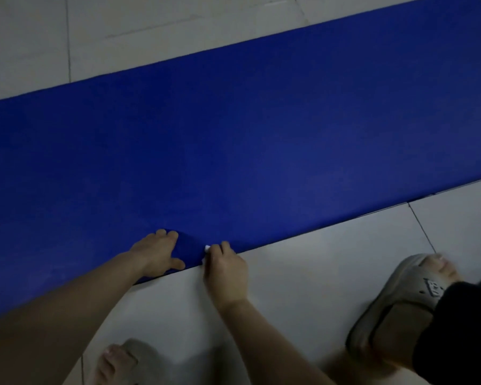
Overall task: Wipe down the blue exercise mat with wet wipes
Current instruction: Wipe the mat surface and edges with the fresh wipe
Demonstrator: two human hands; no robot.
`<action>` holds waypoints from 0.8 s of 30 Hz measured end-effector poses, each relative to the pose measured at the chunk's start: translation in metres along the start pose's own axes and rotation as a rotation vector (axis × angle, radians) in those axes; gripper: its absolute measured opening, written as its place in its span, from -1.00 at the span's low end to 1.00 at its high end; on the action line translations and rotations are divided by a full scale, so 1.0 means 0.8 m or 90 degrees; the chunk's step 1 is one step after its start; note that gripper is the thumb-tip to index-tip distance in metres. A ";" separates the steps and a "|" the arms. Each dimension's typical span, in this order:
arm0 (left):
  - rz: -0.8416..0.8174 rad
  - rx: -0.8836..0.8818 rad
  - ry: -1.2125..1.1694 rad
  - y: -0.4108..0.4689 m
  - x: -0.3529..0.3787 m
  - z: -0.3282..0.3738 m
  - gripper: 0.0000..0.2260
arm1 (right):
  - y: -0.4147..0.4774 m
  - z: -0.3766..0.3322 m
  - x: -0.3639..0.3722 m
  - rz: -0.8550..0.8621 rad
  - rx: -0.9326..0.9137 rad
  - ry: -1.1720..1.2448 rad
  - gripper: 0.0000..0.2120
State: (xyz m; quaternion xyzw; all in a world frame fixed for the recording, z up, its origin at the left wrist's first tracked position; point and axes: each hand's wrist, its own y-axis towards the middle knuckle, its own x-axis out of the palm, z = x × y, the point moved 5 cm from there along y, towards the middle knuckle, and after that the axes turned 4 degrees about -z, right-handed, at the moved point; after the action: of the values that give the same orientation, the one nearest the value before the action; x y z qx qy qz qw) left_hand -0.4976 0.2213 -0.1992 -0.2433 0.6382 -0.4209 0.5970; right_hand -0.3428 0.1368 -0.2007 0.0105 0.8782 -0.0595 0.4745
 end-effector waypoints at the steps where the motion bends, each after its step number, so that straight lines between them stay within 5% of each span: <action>1: -0.003 -0.002 0.001 0.000 -0.002 0.000 -0.59 | 0.003 0.003 -0.002 -0.004 -0.020 -0.007 -0.83; 4: -0.011 0.004 0.000 0.000 -0.003 0.002 -0.61 | 0.011 0.047 -0.032 -0.004 -0.041 -0.060 -0.81; 9: -0.023 -0.003 0.002 -0.005 -0.001 0.002 -0.59 | 0.020 0.158 -0.108 0.100 0.254 -0.018 -0.72; 12: -0.029 -0.007 0.019 -0.008 -0.006 0.006 -0.53 | 0.019 0.160 -0.111 0.135 0.313 -0.001 -0.72; 19: -0.033 -0.024 0.045 -0.003 -0.005 0.005 -0.54 | -0.002 0.009 -0.006 -0.039 0.055 -0.037 -0.77; 24: -0.031 -0.026 0.051 -0.002 -0.005 0.006 -0.53 | -0.003 0.048 -0.031 -0.019 0.074 0.005 -0.83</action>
State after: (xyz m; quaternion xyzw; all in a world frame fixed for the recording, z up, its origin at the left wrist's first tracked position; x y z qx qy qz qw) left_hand -0.4923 0.2223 -0.1951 -0.2533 0.6640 -0.4317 0.5555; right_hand -0.2976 0.1314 -0.2003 0.0249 0.8751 -0.1175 0.4687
